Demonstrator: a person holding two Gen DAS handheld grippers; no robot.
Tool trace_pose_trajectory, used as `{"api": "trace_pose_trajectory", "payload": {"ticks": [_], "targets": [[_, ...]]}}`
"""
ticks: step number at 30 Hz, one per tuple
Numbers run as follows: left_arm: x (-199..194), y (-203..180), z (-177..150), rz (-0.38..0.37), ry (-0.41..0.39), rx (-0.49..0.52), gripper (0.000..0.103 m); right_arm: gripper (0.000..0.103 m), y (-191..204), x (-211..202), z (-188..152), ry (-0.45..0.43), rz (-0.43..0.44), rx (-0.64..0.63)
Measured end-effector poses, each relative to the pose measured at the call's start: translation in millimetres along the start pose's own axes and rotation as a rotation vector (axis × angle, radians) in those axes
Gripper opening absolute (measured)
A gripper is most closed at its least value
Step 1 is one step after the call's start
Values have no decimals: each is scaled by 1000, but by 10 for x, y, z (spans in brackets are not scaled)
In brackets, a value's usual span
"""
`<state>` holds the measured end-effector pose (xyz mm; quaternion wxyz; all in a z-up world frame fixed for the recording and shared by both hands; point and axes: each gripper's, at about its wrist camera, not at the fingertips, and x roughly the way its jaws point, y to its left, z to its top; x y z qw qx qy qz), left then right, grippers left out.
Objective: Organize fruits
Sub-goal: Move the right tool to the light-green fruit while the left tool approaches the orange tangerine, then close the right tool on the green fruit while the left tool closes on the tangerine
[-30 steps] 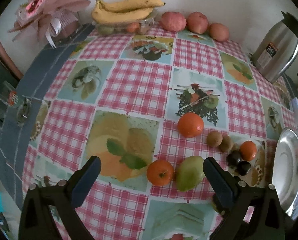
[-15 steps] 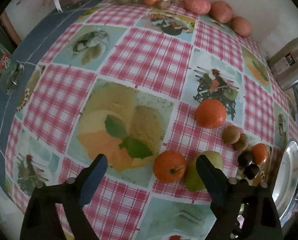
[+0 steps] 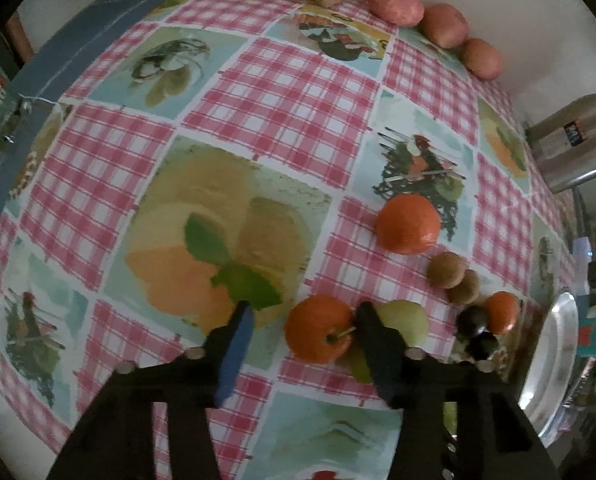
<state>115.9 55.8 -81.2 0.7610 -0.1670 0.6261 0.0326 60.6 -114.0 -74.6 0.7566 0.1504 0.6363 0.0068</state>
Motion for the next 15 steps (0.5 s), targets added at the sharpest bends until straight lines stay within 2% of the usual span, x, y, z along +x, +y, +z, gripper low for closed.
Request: {"api": "trace_pose_trajectory", "payload": {"ticks": [2, 15], "targets": [[-8, -15, -5, -26, 6, -2, 39, 55, -8, -7, 2, -4, 5, 5], [-90, 100, -25, -46, 5, -42, 37, 53, -56, -35, -21, -11, 16, 13]]}}
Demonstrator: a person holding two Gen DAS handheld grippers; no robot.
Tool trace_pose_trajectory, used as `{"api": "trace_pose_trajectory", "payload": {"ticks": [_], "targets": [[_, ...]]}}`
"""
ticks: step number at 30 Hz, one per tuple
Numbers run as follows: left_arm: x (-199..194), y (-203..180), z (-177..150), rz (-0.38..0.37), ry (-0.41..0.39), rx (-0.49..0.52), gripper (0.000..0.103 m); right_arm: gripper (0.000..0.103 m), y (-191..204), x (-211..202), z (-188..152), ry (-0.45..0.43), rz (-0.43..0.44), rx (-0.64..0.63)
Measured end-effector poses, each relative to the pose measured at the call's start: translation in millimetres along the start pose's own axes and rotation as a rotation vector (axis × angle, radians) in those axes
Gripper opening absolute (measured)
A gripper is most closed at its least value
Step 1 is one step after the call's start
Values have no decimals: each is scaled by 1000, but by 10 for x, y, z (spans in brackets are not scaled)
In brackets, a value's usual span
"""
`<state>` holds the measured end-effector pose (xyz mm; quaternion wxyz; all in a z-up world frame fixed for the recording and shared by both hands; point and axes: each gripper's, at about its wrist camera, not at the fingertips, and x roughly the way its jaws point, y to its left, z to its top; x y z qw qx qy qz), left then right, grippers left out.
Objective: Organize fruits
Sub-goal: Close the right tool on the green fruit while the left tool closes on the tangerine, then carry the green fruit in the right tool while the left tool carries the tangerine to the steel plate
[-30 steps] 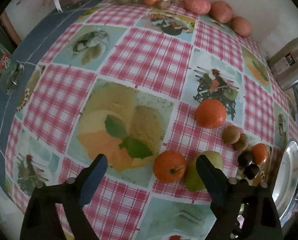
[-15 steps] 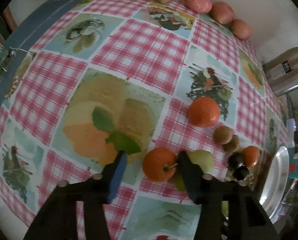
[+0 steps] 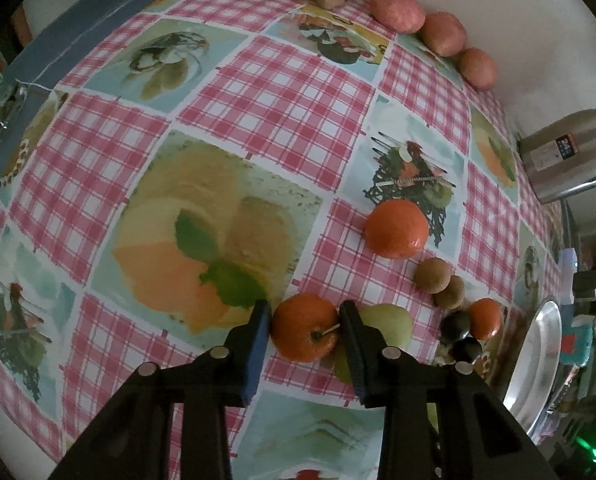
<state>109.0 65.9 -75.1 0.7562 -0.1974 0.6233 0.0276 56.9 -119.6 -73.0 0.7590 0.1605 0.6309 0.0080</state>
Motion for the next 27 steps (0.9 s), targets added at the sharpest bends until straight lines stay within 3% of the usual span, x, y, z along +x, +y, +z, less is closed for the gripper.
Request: {"api": "trace_pose_trajectory", "payload": {"ticks": [9, 18, 27], "targets": [[-148, 69, -9, 6, -46, -26, 37, 53, 29, -3, -11, 7, 39, 3], [-365, 85, -53, -1, -106, -13, 37, 53, 76, -251, -38, -62, 103, -9], [-447, -72, -96, 13, -131, 31, 37, 53, -36, -390, 29, -106, 95, 16]]}}
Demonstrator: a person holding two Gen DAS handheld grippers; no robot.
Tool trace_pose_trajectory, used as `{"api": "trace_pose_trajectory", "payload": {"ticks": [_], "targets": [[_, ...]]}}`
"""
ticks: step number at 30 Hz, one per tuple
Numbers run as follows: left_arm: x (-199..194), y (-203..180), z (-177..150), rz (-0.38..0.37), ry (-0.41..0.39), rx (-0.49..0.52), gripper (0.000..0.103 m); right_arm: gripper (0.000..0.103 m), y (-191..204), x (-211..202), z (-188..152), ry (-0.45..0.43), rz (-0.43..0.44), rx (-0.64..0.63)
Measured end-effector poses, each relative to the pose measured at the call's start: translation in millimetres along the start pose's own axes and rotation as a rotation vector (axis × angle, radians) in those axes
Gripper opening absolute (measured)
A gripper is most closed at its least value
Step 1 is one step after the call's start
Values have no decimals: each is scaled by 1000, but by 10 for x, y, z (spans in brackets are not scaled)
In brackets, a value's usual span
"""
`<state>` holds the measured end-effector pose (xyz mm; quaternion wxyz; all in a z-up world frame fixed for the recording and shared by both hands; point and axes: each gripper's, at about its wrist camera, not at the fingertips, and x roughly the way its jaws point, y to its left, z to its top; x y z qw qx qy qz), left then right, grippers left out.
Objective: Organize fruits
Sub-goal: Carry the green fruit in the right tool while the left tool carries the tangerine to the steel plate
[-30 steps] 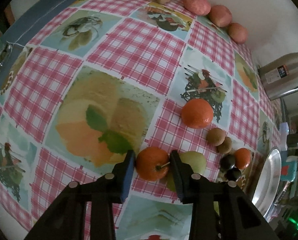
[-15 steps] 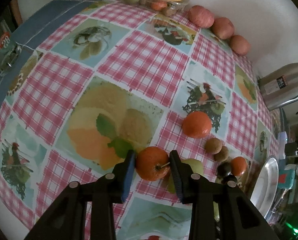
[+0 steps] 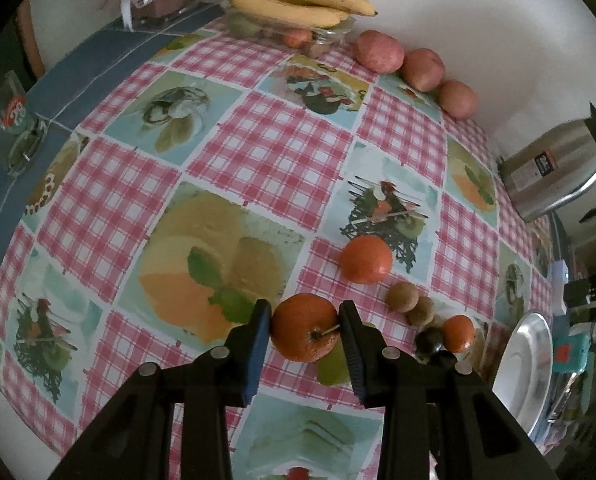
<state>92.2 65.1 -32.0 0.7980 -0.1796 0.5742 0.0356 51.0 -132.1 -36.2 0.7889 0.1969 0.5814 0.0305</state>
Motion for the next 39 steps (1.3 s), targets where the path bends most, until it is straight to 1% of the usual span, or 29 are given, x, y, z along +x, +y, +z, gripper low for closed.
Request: {"api": "trace_pose_trajectory", "payload": {"ticks": [2, 4, 6, 11, 20, 24, 27, 30, 35, 37, 39], "targets": [[17, -66, -4, -7, 6, 14, 37, 53, -56, -54, 25, -13, -5, 12], [26, -130, -28, -39, 19, 21, 37, 53, -121, -92, 43, -25, -14, 31], [34, -201, -52, -48, 25, 38, 37, 53, -183, -123, 54, -33, -20, 48], [-6, -437, -139, -37, 10, 107, 37, 53, -403, -211, 106, -61, -47, 101], [-63, -860, -313, -92, -3, 205, 37, 53, -839, -387, 189, -112, -82, 209], [-113, -1067, -429, -91, -29, 259, 37, 53, -1071, -454, 202, -133, -107, 267], [-117, -1244, -526, -131, -23, 292, 37, 53, -1244, -505, 199, -151, -143, 309], [-104, -1367, -610, -141, -21, 313, 37, 53, -1392, -560, 187, -164, -149, 345], [-132, -1622, -749, -150, -46, 386, 37, 53, -1591, -723, 155, -217, -188, 401], [-120, -1736, -807, -151, -48, 431, 37, 53, -1645, -767, 150, -233, -203, 412], [-111, -1827, -846, -169, -43, 462, 37, 53, -1686, -794, 150, -242, -212, 421]]}}
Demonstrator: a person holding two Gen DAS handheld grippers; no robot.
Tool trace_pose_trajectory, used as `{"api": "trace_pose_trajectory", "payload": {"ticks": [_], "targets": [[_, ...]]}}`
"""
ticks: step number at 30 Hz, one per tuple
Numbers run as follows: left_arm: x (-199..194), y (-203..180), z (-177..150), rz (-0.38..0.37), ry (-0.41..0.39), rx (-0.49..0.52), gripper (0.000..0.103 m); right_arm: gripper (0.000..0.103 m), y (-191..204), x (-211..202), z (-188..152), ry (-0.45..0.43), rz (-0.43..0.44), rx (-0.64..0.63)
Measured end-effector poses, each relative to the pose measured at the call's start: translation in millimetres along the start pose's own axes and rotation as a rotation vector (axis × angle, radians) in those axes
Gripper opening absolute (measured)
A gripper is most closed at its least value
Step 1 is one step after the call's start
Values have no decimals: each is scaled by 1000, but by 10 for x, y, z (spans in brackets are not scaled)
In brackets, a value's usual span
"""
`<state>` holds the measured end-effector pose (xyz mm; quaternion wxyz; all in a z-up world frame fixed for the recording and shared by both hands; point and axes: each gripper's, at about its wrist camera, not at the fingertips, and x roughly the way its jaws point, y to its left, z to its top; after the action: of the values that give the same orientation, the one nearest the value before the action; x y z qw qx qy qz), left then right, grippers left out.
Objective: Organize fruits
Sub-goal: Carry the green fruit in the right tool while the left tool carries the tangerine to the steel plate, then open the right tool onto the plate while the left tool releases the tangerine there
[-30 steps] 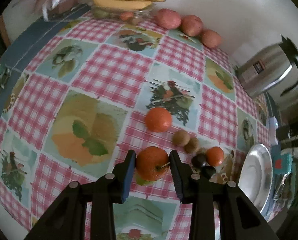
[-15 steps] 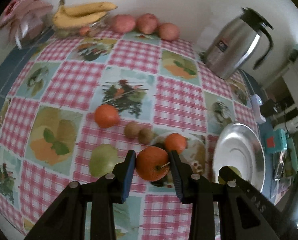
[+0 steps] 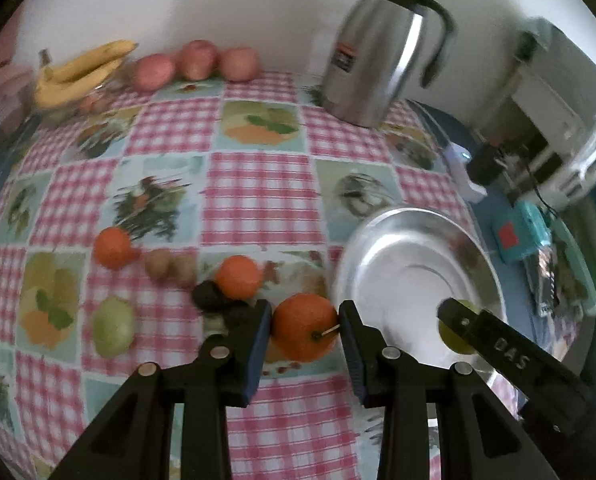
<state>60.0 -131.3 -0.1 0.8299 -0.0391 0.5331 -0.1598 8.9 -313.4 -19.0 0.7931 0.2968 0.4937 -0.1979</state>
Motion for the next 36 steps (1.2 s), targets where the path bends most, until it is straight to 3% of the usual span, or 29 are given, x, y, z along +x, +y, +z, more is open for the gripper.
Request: {"api": "trace_pose_trajectory", "payload": {"ticks": [5, 21, 36], "targets": [[107, -205, 40, -7, 15, 53, 37, 53, -35, 27, 31, 5, 12, 10], [601, -386, 239, -26, 96, 47, 37, 53, -126, 243, 341, 1, -76, 61], [691, -438, 169, -19, 118, 88, 38, 54, -189, 297, 362, 17, -76, 67]]}}
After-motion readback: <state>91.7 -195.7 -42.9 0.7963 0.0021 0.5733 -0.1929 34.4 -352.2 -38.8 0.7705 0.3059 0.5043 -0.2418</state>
